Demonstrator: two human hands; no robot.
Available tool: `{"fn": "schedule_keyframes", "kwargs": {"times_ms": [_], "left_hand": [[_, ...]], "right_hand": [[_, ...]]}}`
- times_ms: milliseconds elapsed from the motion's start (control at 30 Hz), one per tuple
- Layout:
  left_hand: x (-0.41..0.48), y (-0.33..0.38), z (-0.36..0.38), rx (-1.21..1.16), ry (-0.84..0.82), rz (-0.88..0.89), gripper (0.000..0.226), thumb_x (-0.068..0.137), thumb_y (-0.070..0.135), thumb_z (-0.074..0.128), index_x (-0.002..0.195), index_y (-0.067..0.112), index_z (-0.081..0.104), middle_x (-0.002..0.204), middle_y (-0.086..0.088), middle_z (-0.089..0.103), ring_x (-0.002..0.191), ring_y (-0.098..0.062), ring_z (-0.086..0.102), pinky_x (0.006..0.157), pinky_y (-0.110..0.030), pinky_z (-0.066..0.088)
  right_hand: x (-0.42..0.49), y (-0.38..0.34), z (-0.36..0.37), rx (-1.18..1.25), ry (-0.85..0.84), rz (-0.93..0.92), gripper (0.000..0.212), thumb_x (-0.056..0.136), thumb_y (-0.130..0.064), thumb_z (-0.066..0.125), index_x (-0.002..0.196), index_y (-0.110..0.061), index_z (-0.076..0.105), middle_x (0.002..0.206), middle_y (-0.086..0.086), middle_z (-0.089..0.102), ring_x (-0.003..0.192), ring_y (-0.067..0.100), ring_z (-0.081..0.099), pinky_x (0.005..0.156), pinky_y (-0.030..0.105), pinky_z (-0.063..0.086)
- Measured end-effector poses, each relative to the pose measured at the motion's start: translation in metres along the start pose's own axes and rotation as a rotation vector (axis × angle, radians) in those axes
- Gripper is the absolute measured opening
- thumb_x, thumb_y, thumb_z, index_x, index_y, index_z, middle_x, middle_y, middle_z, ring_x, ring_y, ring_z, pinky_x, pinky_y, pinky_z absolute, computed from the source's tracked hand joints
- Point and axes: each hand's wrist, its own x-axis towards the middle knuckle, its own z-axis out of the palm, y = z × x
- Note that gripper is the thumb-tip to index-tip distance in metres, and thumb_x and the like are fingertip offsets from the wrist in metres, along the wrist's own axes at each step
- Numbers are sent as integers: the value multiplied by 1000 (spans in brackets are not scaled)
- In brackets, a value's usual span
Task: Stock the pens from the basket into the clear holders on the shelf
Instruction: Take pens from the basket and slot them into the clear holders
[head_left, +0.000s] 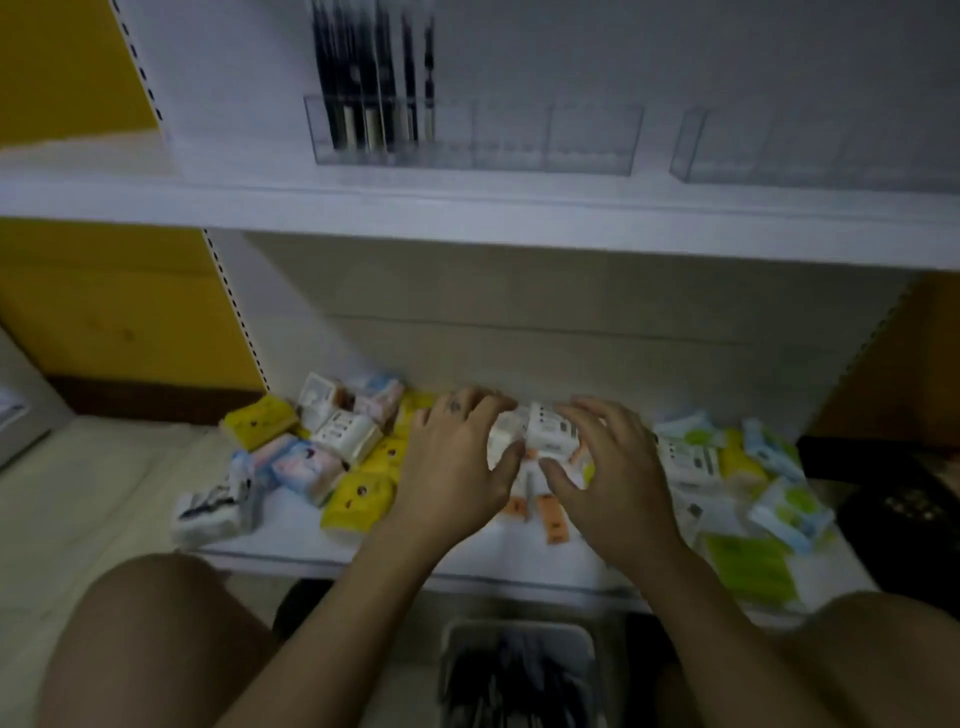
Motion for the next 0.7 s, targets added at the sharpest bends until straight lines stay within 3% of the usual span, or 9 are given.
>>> {"fn": "schedule_keyframes", "kwargs": {"times_ms": [67, 167, 300, 467, 600, 700], "left_hand": [[-18, -6, 26, 20, -111, -56, 47, 86, 44, 55, 128, 24, 54, 127, 1, 54, 116, -25, 49, 92, -41, 43], [-46, -15, 65, 22, -269, -130, 57, 90, 45, 55, 142, 25, 41, 145, 1, 43, 134, -22, 35, 106, -38, 31], [-83, -29, 109, 47, -471, -215, 64, 90, 51, 52, 146, 25, 33, 151, 0, 35, 139, -21, 28, 109, -38, 28], [-120, -43, 145, 9, -701, -342, 61, 87, 49, 54, 141, 25, 38, 146, -2, 39, 133, -25, 36, 107, -42, 35], [-135, -50, 166, -6, -877, -417, 61, 92, 46, 51, 145, 23, 31, 147, -7, 37, 134, -30, 34, 107, -45, 31], [-141, -55, 181, -54, -959, -452, 60, 94, 41, 52, 146, 21, 31, 147, -11, 37, 133, -31, 36, 106, -42, 35]], "right_hand": [[-23, 21, 19, -38, -171, 96, 51, 84, -38, 63, 132, -21, 55, 134, 1, 51, 126, 21, 42, 106, 39, 37], [-50, 46, 39, -121, -416, 230, 62, 89, -44, 61, 145, -27, 38, 150, -2, 34, 139, 19, 27, 114, 34, 23], [-77, 66, 61, -125, -622, 356, 70, 89, -46, 60, 149, -27, 29, 157, 0, 21, 144, 23, 19, 116, 38, 20], [-114, 84, 92, -117, -812, 466, 68, 90, -43, 60, 149, -22, 31, 152, 6, 31, 138, 28, 31, 111, 40, 31], [-146, 106, 112, -43, -942, 537, 63, 87, -39, 61, 142, -21, 39, 142, 5, 44, 129, 28, 44, 103, 46, 42], [-170, 134, 127, -21, -1052, 630, 56, 83, -41, 61, 134, -22, 44, 126, 5, 57, 105, 23, 58, 86, 43, 54]]}}
